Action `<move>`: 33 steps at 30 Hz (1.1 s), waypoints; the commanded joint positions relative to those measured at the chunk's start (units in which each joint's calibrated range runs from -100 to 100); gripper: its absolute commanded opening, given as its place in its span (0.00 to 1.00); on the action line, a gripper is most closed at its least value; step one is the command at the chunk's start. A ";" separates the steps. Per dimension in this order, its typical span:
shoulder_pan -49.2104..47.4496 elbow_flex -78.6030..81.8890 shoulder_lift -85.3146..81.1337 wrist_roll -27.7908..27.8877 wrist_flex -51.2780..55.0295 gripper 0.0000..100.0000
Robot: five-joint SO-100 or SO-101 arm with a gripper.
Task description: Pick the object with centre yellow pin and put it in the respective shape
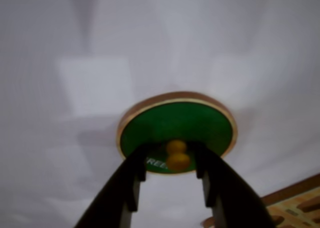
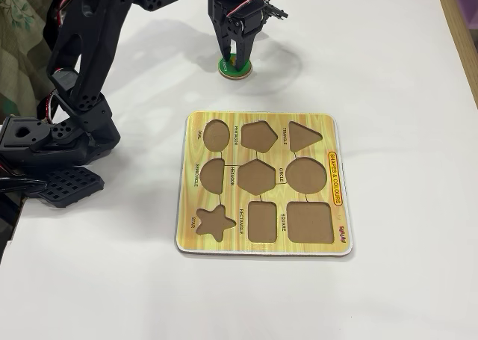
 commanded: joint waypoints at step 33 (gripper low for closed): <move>8.32 -1.62 -9.72 -0.41 -0.09 0.01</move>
